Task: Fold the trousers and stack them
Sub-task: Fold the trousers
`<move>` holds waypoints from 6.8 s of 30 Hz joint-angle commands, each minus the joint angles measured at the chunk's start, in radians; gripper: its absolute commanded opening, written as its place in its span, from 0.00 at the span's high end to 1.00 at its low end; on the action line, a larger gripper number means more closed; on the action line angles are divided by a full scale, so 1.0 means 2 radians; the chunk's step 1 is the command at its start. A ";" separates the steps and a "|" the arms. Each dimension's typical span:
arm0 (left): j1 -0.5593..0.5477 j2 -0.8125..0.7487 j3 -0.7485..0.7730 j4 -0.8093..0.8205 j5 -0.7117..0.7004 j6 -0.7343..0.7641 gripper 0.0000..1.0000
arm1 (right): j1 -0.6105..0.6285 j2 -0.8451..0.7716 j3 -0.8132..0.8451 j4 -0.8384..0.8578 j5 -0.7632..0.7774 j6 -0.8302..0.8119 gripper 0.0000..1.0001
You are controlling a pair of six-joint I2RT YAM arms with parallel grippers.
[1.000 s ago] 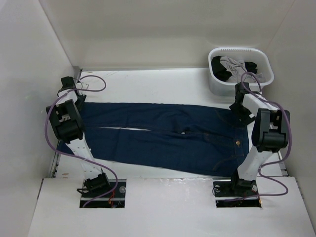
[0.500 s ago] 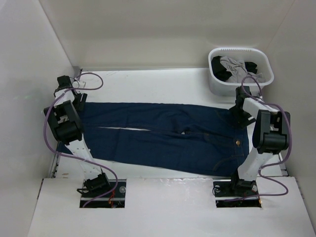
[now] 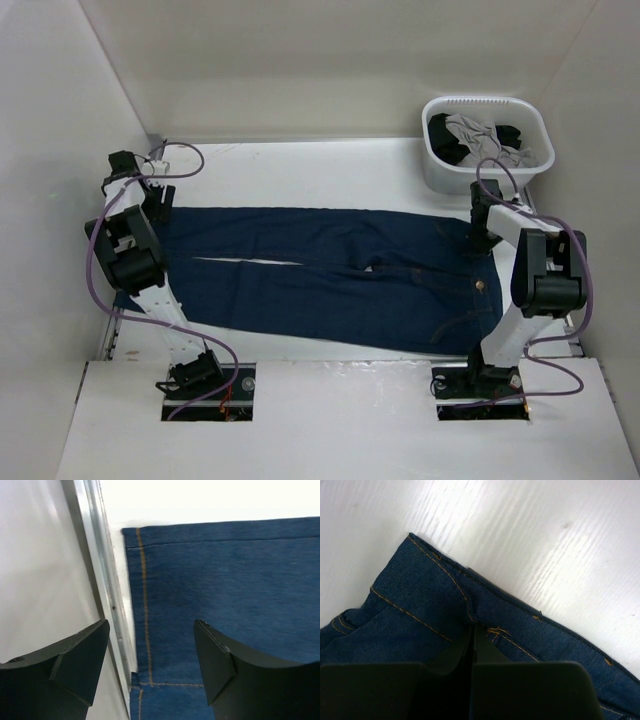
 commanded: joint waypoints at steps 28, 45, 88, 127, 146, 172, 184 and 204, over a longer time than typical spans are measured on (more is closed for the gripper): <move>0.011 0.144 0.160 -0.098 0.077 -0.124 0.37 | 0.044 -0.134 -0.023 -0.021 -0.010 -0.091 1.00; 0.005 0.008 0.111 0.065 0.089 -0.062 1.00 | -0.024 -0.137 0.049 0.035 -0.048 -0.126 1.00; 0.091 -0.428 -0.415 0.082 0.131 0.100 0.99 | 0.054 -0.603 -0.186 -0.256 -0.054 0.285 0.39; 0.091 -0.412 -0.275 0.216 0.094 0.051 0.98 | -0.153 -0.441 -0.065 -0.029 -0.178 0.044 1.00; 0.076 -0.532 -0.460 0.075 0.040 0.170 0.88 | -0.163 -0.700 -0.276 -0.253 -0.204 0.159 1.00; 0.020 -0.322 -0.200 -0.375 0.060 0.387 0.41 | -0.169 -0.660 -0.263 -0.224 -0.197 0.126 1.00; -0.156 -0.324 -0.332 -0.172 -0.111 0.206 0.32 | -0.187 -0.622 -0.254 -0.189 -0.194 0.128 1.00; -0.199 -0.223 -0.301 -0.253 -0.102 0.124 0.48 | -0.196 -0.604 -0.212 -0.171 -0.171 0.120 0.99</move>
